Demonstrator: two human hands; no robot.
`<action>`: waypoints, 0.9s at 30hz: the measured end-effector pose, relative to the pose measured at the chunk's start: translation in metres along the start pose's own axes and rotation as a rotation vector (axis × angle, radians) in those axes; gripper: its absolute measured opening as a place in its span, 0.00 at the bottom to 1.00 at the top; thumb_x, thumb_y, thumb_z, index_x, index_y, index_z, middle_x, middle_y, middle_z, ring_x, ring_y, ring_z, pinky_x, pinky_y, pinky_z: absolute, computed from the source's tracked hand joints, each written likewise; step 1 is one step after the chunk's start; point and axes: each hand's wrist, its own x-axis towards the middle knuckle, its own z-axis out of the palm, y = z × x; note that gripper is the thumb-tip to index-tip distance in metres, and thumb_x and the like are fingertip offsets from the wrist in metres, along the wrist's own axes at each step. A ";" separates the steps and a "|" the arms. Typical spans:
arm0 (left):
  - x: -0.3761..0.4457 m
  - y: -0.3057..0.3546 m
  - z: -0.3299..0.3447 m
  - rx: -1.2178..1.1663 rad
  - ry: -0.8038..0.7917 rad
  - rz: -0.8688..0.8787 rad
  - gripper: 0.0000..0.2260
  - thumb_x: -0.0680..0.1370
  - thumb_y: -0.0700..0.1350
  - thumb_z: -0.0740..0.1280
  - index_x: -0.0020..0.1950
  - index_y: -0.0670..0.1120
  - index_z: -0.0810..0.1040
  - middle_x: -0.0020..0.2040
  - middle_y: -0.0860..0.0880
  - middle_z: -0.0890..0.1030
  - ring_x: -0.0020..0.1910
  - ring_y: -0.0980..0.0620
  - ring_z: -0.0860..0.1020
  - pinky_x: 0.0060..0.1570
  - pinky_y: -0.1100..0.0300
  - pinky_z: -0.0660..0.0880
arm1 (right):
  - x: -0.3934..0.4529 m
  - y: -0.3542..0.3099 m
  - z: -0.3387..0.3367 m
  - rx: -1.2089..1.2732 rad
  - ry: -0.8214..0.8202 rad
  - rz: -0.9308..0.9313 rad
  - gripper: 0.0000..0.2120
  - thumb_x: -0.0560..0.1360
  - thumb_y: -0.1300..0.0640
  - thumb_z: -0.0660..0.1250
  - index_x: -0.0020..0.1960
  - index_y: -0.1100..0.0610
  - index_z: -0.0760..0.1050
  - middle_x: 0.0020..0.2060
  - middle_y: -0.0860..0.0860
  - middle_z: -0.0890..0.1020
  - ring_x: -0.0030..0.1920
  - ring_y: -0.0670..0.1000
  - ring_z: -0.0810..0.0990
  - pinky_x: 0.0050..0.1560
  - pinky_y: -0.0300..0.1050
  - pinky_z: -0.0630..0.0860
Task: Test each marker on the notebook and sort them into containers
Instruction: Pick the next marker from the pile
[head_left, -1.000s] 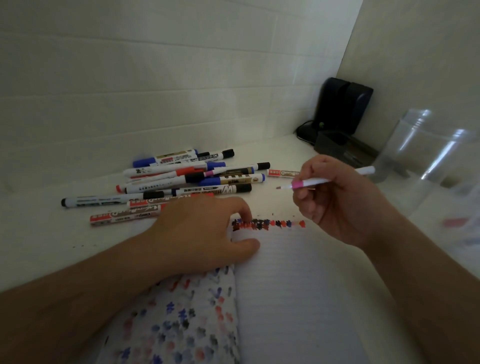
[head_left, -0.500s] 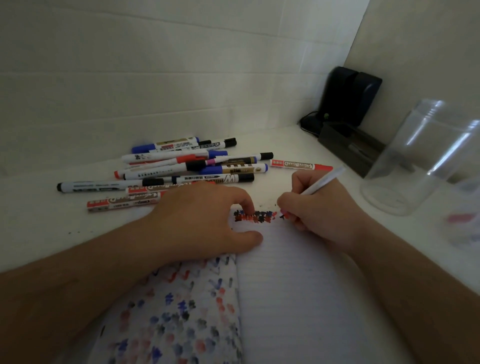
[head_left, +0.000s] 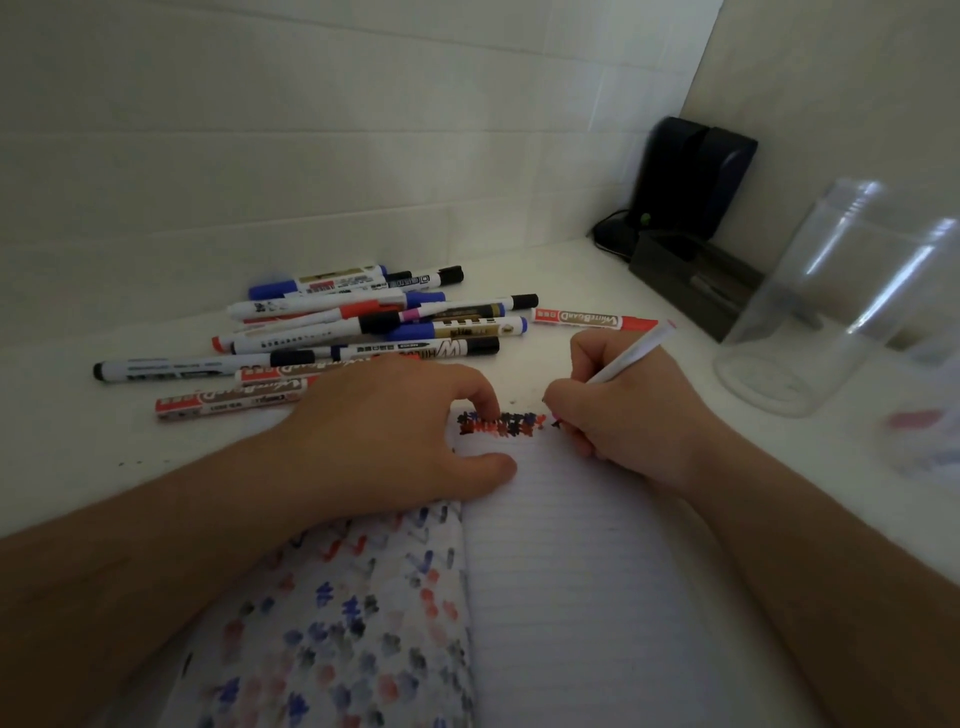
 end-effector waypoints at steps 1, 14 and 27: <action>0.000 0.001 -0.001 -0.001 -0.003 -0.001 0.25 0.69 0.76 0.61 0.62 0.69 0.71 0.43 0.65 0.67 0.46 0.61 0.71 0.47 0.58 0.75 | 0.000 0.000 -0.001 0.017 0.005 0.005 0.15 0.71 0.65 0.70 0.31 0.55 0.67 0.25 0.53 0.79 0.24 0.49 0.77 0.27 0.42 0.71; -0.001 0.001 -0.001 -0.004 0.018 0.004 0.24 0.69 0.77 0.60 0.61 0.70 0.71 0.42 0.65 0.70 0.43 0.63 0.71 0.43 0.59 0.73 | 0.001 0.003 -0.002 0.076 0.010 0.035 0.15 0.71 0.65 0.71 0.32 0.56 0.68 0.27 0.58 0.80 0.26 0.52 0.78 0.28 0.43 0.72; -0.002 0.000 0.000 -0.009 0.022 0.007 0.25 0.69 0.77 0.61 0.62 0.69 0.71 0.43 0.65 0.70 0.42 0.63 0.70 0.45 0.58 0.74 | 0.000 0.002 -0.002 0.158 0.008 0.062 0.16 0.71 0.67 0.70 0.31 0.57 0.68 0.26 0.56 0.80 0.24 0.53 0.77 0.26 0.41 0.71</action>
